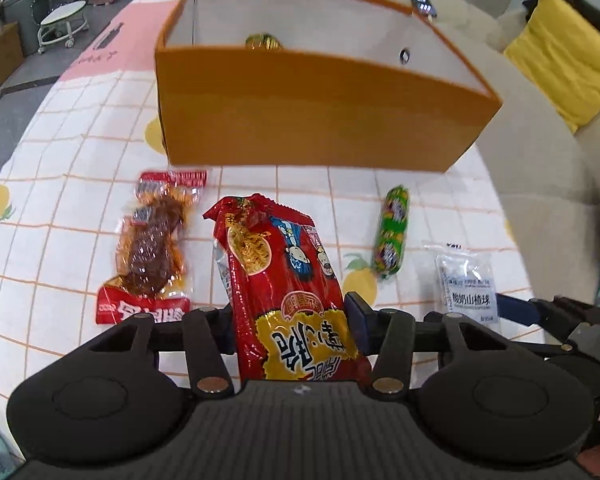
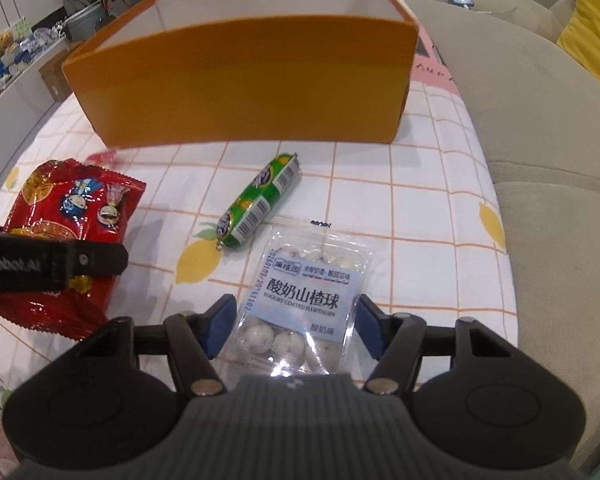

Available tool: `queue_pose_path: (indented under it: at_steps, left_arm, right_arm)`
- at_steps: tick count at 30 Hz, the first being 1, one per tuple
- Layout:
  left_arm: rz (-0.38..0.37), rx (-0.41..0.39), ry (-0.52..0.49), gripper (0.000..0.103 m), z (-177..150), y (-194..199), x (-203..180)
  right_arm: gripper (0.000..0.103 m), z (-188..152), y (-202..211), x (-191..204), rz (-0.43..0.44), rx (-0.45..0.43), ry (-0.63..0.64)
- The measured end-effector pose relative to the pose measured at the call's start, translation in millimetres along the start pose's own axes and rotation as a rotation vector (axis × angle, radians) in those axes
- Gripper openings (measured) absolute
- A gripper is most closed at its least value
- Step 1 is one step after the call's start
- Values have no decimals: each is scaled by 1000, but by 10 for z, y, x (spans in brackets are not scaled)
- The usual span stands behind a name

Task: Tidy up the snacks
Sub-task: 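Lift both bags and carry them over the orange box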

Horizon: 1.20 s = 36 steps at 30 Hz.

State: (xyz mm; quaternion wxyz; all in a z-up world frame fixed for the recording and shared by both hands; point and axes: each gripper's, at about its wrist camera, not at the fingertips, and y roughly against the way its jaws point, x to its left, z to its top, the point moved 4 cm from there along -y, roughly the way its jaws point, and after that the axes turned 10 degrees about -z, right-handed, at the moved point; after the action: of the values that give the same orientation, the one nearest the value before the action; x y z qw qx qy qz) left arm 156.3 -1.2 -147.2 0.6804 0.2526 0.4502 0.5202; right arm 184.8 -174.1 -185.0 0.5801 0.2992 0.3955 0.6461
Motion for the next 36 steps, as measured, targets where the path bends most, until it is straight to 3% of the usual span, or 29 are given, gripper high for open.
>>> queue_pose_path:
  at_steps: [6, 11, 20, 26, 36]
  left_arm:
    - [-47, -52, -24, 50, 59, 209, -68]
    - [-84, -89, -26, 31, 134, 397, -83]
    - [-114, -154, -25, 31, 358, 641, -82]
    - [-97, -179, -36, 31, 684, 716, -67]
    - [-74, -203, -101, 31, 1347, 709, -108]
  right_arm:
    - [62, 62, 204, -29, -2, -43, -20]
    - [61, 126, 386, -35, 1, -86, -30]
    - [61, 320, 617, -2, 25, -155, -25]
    - [60, 547, 669, 24, 40, -184, -5]
    - [60, 1371, 752, 30, 98, -265, 36]
